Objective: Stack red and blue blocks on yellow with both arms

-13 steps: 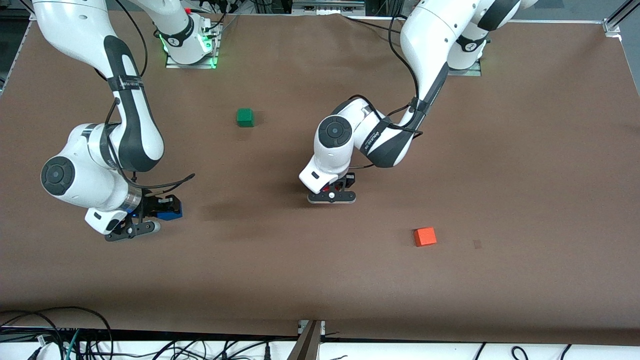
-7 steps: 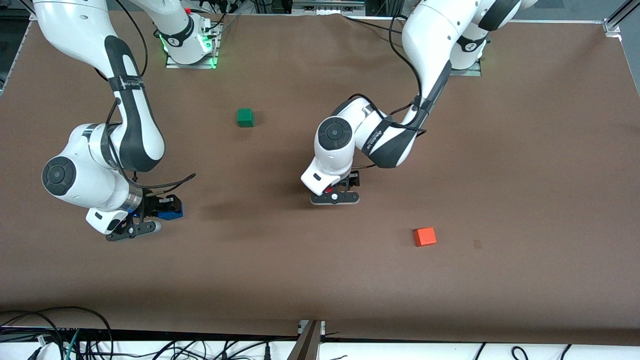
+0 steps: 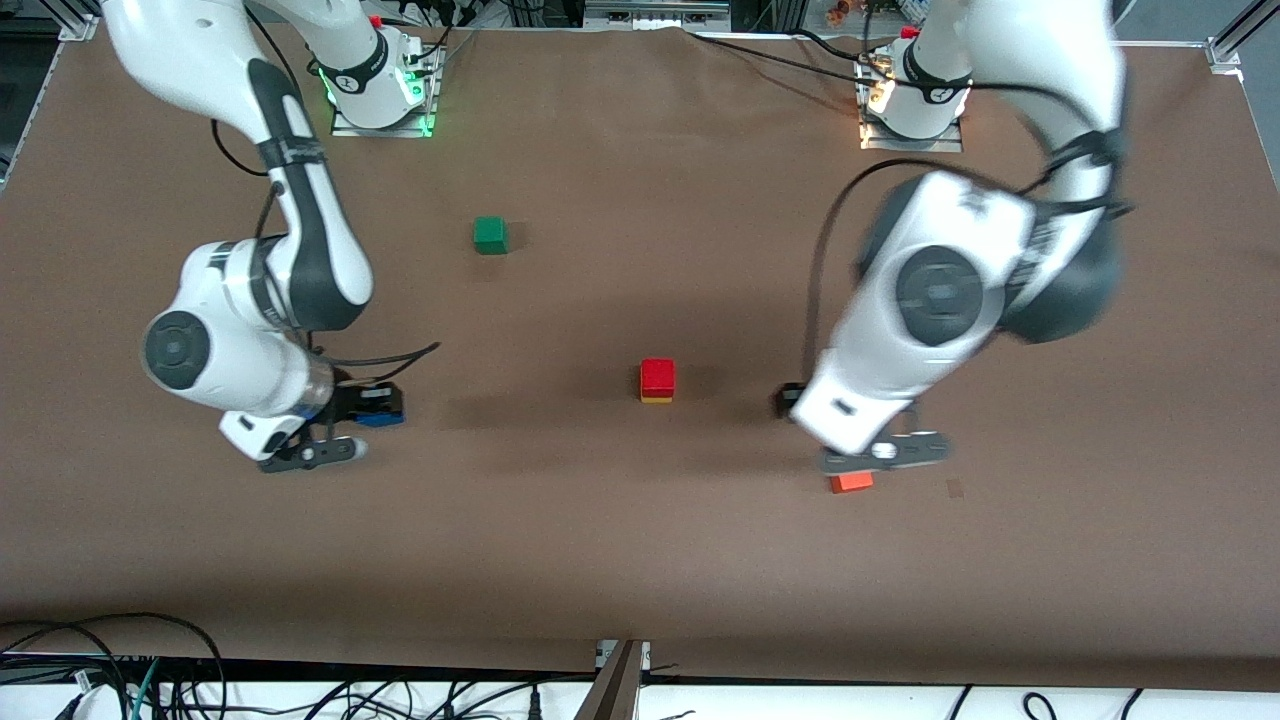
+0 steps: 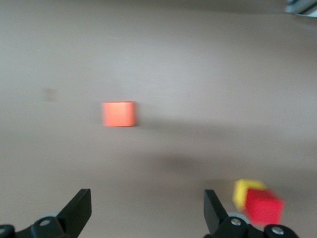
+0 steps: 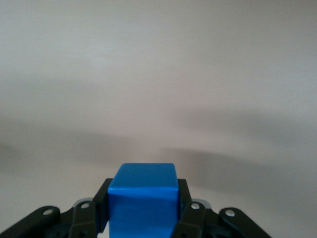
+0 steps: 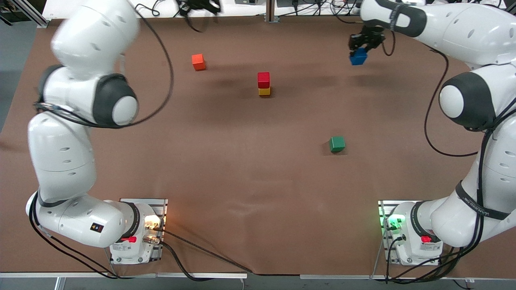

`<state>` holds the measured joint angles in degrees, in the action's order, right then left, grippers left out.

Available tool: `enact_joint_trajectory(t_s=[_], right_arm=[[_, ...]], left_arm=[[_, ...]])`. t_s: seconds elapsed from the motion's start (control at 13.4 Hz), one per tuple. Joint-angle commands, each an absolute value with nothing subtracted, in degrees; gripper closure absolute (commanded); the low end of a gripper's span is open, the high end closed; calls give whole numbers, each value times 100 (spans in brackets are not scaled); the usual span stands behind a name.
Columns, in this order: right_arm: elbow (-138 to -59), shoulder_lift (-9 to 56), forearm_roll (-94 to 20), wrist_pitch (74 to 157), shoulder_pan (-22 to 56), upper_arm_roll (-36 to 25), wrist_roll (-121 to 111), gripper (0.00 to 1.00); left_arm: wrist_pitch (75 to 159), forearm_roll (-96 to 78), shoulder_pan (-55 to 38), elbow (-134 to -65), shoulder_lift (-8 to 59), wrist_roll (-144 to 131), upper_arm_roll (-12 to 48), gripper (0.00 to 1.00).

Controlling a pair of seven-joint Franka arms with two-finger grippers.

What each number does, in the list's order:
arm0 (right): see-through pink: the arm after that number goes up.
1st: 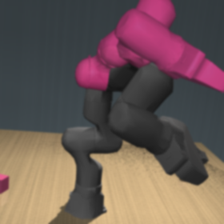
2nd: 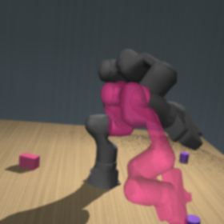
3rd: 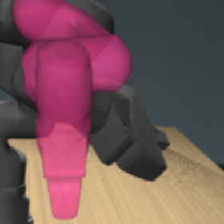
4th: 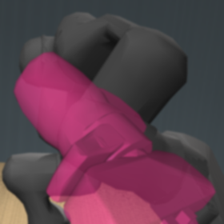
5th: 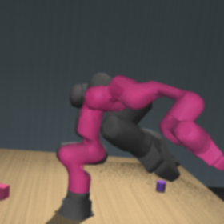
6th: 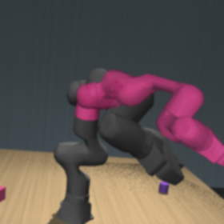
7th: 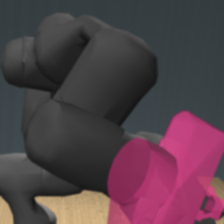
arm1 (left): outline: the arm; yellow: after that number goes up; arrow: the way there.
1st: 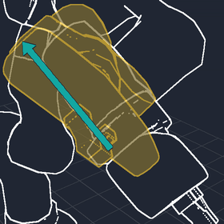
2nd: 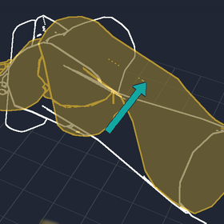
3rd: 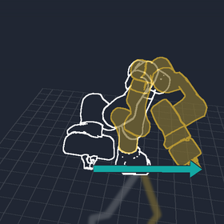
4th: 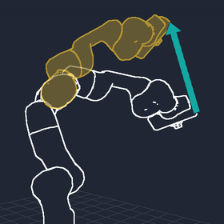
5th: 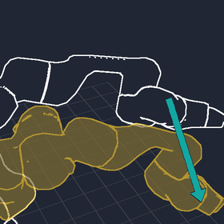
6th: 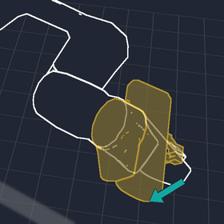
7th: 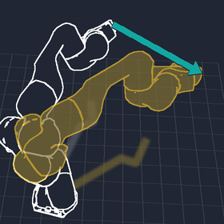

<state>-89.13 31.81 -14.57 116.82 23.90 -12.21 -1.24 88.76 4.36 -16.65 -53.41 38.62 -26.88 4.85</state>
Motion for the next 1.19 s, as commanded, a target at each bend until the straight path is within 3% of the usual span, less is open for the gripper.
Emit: enact_joint_trajectory(t_s=[0.0,0.3,0.6,0.97,1.12], right_arm=[[-8106,3278,-1196,11006,3161,-1266,1374,67],[-7350,3637,-1239,11012,4076,-1257,2845,67],[-6400,4402,-1230,11433,4736,-1257,3980,67],[-6381,4789,-1187,12225,5036,-1274,4140,65],[-6381,4843,-1091,12287,5106,-1274,4140,65]], left_arm=[[8263,308,-672,-5493,3245,-1192,598,0],[7937,360,-255,-5493,2979,-457,527,0],[7919,281,8,-5502,2971,-475,588,0],[7770,211,9,-5563,2831,-448,589,0],[7830,141,26,-6270,2324,-396,545,0]])
